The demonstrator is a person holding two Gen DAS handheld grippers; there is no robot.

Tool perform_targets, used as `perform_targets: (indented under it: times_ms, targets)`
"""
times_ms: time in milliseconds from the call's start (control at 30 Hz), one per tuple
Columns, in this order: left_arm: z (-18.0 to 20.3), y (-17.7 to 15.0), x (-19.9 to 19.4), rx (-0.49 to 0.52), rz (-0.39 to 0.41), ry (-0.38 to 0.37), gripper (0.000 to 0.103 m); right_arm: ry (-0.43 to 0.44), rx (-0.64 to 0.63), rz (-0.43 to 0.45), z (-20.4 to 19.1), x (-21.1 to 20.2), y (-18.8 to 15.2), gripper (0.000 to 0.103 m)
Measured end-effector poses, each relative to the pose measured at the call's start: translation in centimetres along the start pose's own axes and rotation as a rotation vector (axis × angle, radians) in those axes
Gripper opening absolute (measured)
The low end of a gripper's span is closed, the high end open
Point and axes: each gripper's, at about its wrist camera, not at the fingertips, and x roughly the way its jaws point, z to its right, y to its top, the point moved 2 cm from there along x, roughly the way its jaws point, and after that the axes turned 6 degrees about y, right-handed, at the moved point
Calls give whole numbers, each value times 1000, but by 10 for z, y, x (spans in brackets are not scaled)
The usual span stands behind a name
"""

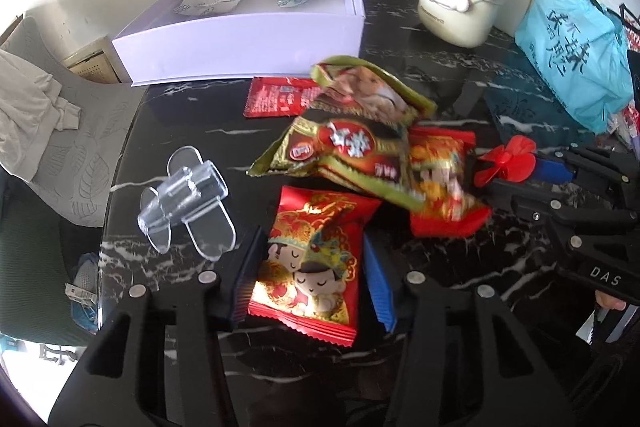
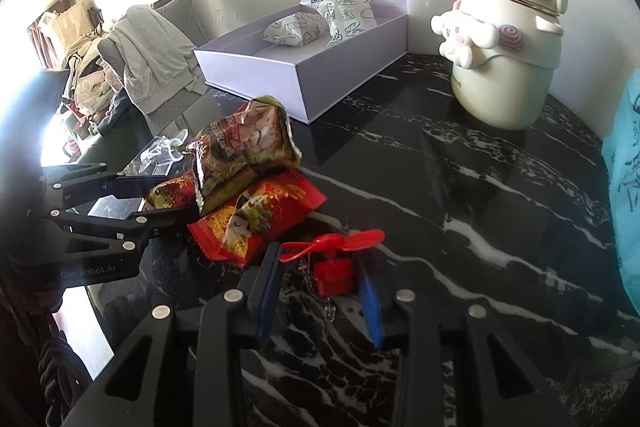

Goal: Organize objects
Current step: 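Grasp the red cartoon snack packet with the left tool while the right tool reaches the red toy fan, then lift the red snack packet with the left tool while the right tool grasps the red fan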

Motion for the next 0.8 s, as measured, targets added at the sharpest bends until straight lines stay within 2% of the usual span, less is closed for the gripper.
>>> perform_targets:
  times_ms: [400,467,533,600,733,800]
  targets:
    - [19,-17,-12,44,-7,-8,48,19,-31,-8,-7,-14,-22,37]
    - [18,-17,-12,43,-1,-9,50,26,-34,-8,-7,-14,-25,37]
    - [16,-17,-10,35,2,-4,60,30,-34,-5,-7,-13,-25,37]
    - [13,-17,-9,22,3,-9,64,27,-40,-3,-8,-12,-25,40]
    - [12,-19,-8,23,20,-23,68,23,-64,0,-12,-12,-27,50]
    - [12,-20,-9,27,30,-27,68,15,-82,3,-14,-12,-28,51]
